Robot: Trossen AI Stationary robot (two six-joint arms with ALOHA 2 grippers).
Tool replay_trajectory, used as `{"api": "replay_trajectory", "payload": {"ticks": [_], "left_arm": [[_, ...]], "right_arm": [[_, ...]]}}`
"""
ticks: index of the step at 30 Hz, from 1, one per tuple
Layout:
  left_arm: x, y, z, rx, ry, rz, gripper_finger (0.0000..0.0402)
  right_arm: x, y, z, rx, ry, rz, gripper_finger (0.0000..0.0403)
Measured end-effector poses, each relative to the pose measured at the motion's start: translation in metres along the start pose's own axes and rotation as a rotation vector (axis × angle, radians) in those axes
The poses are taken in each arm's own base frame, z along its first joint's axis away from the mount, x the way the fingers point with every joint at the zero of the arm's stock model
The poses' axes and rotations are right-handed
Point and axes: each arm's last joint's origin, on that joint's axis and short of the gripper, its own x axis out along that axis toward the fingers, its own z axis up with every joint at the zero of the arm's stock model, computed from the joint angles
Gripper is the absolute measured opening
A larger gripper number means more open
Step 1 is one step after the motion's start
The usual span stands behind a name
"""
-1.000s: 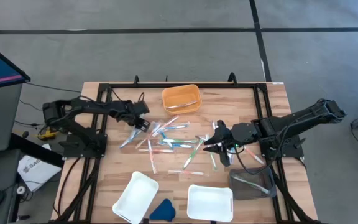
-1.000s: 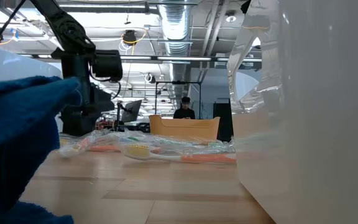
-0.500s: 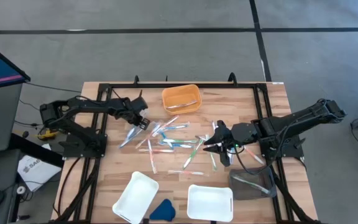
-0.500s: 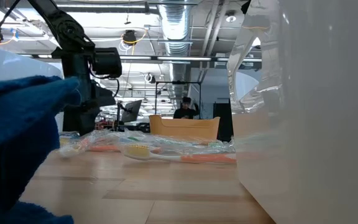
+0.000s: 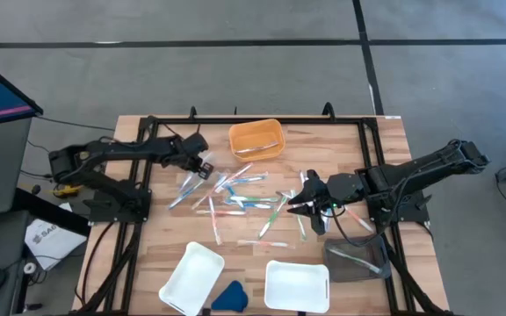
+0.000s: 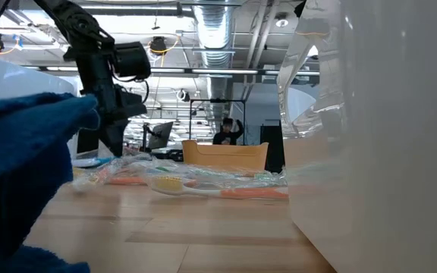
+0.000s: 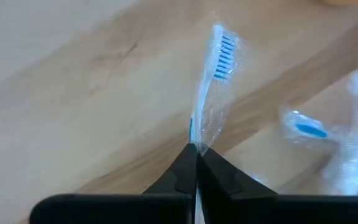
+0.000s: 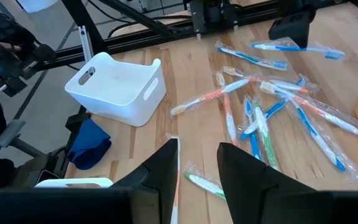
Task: Pick & Place Toothbrushes
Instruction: Put the blue toothbrush into the left white bin
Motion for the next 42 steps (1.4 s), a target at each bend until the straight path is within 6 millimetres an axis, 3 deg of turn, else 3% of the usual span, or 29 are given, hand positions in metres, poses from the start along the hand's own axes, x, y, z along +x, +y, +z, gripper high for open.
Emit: {"api": "replay_trajectory", "payload": {"ticks": [6, 15, 23, 29, 34, 42], "left_arm": [[-0.012, -0.002, 0.003, 0.035, -0.1, 0.018, 0.0001], [-0.026, -0.005, 0.032, 0.072, -0.403, -0.063, 0.0], [-0.048, -0.003, 0.065, 0.114, -0.565, -0.065, 0.0001], [-0.067, 0.008, 0.09, 0.123, -0.645, -0.035, 0.0001], [-0.084, 0.019, 0.109, 0.089, -0.707, -0.063, 0.0001], [-0.093, 0.027, 0.12, 0.125, -0.753, -0.039, 0.0001]], "right_arm": [[0.0, -0.002, 0.0, -0.028, 0.0, -0.007, 0.0107], [0.003, -0.024, 0.009, -0.214, -0.026, -0.086, 0.0107], [0.002, -0.059, 0.019, -0.433, -0.025, -0.221, 0.0107], [-0.003, -0.087, 0.038, -0.575, -0.129, -0.352, 0.0107], [-0.012, -0.113, 0.05, -0.567, -0.205, -0.473, 0.0107], [-0.026, -0.156, 0.06, -0.543, -0.25, -0.659, 0.0107]]}}
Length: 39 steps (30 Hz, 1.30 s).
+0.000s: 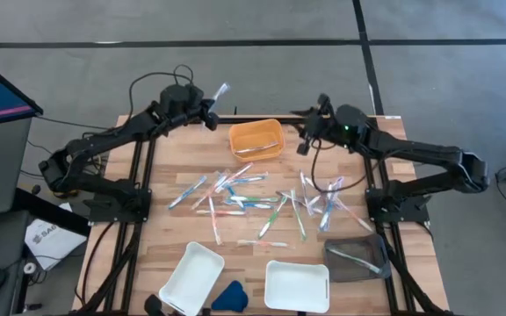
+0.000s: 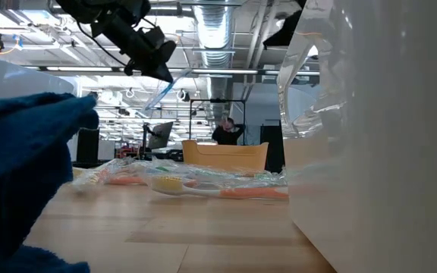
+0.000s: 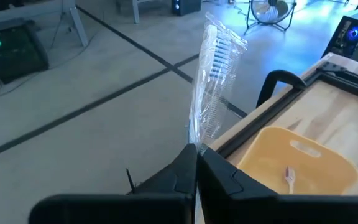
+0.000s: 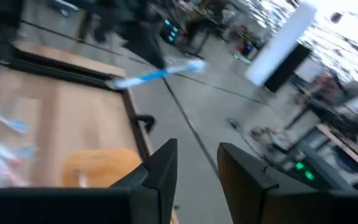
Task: Pick & Place Toothbrushes
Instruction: Put the blue toothbrush into the left white bin
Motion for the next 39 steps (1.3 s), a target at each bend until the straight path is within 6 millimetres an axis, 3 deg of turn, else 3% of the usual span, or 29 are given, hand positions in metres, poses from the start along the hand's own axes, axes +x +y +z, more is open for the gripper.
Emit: {"api": "replay_trajectory", "payload": {"ticks": [8, 16, 20, 29, 39], "left_arm": [[0.003, 0.003, -0.007, 0.013, 0.01, -0.004, 0.0001], [0.005, -0.001, -0.012, -0.012, 0.036, -0.09, 0.0001], [0.003, -0.014, -0.017, -0.013, 0.062, -0.197, 0.0001], [-0.01, -0.054, -0.024, -0.001, 0.107, -0.363, 0.0001], [-0.044, -0.109, -0.051, 0.051, 0.304, -0.457, 0.0001]], "right_arm": [[0.016, -0.024, -0.015, 0.081, -0.001, -0.118, 0.0107], [0.026, -0.014, -0.014, 0.146, -0.035, -0.1, 0.0107], [0.022, 0.002, -0.003, 0.153, -0.069, -0.04, 0.0107], [-0.01, 0.034, 0.024, 0.128, -0.123, 0.122, 0.0107], [-0.039, 0.062, 0.033, 0.216, -0.059, 0.305, 0.0107]]}}
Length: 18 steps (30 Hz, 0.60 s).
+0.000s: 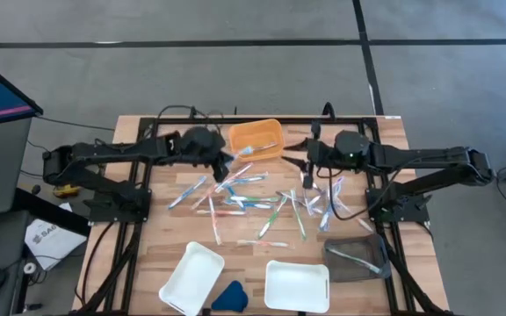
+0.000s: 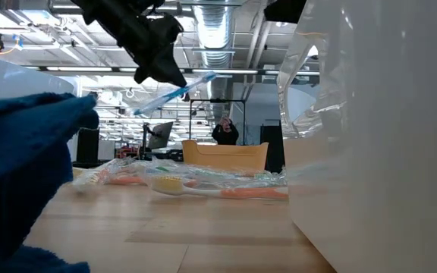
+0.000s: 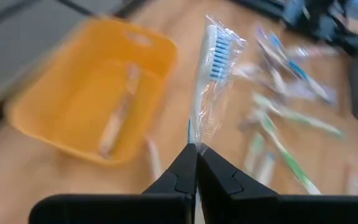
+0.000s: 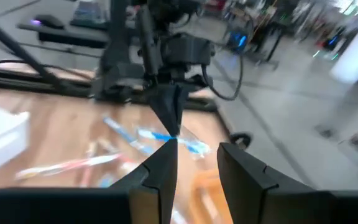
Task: Pick & Place Toothbrushes
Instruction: Put the blue toothbrush into the left white bin
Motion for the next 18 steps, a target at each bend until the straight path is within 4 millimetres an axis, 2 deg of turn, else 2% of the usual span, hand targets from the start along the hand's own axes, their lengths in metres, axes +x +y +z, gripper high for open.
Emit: {"api": "replay_trajectory", "payload": {"ticks": [6, 12, 18], "left_arm": [[-0.012, -0.043, -0.028, -0.045, 0.172, -0.088, 0.0001], [-0.038, -0.08, -0.062, -0.182, 0.376, -0.112, 0.0001], [-0.069, -0.122, -0.091, -0.346, 0.478, -0.202, 0.0001]], "right_arm": [[-0.009, 0.017, -0.004, 0.12, 0.077, 0.081, 0.0107], [-0.01, 0.033, -0.012, 0.203, 0.176, 0.137, 0.0107], [-0.002, 0.058, -0.022, 0.293, 0.283, 0.199, 0.0107]]}}
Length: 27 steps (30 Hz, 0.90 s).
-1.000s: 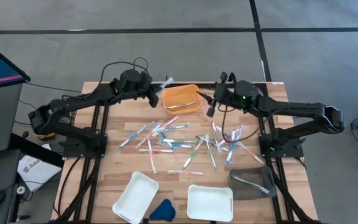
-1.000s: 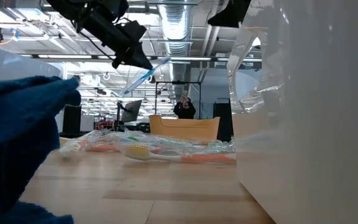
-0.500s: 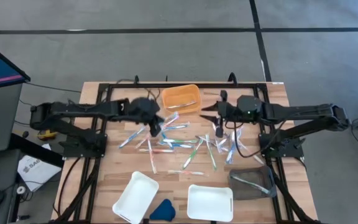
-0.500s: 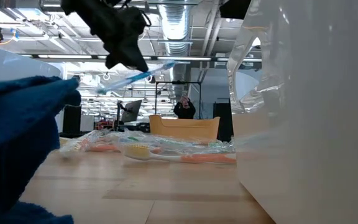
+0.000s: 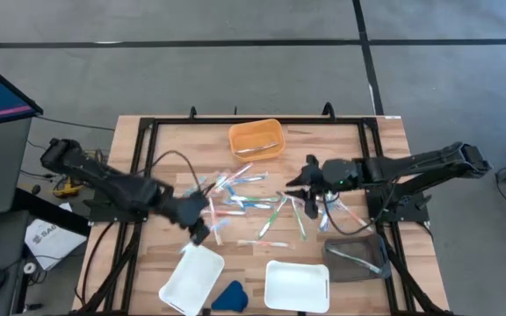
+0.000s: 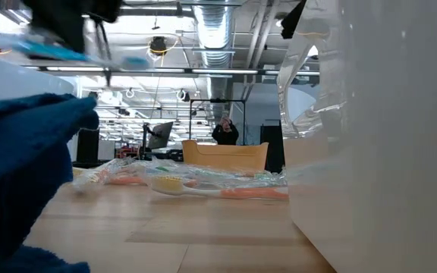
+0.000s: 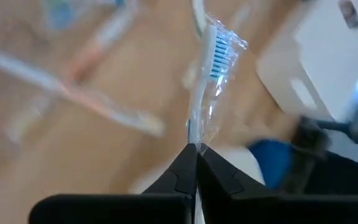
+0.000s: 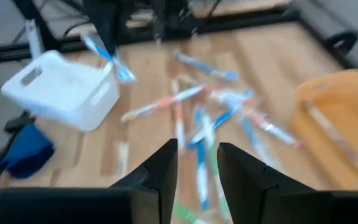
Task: Pick & Place Toothbrushes
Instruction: Put the blue toothbrush into the left white bin
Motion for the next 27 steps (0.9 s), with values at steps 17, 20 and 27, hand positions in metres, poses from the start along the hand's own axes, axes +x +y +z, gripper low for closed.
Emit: {"api": "replay_trajectory", "payload": {"ticks": [17, 20, 27], "left_arm": [[0.002, -0.04, -0.105, -0.136, -0.004, -0.089, 0.0001], [0.018, -0.041, -0.104, -0.127, 0.017, -0.052, 0.0001], [0.038, -0.039, -0.092, -0.097, 0.069, 0.001, 0.0001]], "right_arm": [[0.004, 0.03, -0.01, 0.003, 0.045, 0.095, 0.0107], [0.004, 0.03, -0.01, 0.004, 0.045, 0.094, 0.0107], [0.004, 0.029, -0.01, 0.008, 0.046, 0.093, 0.0107]]}}
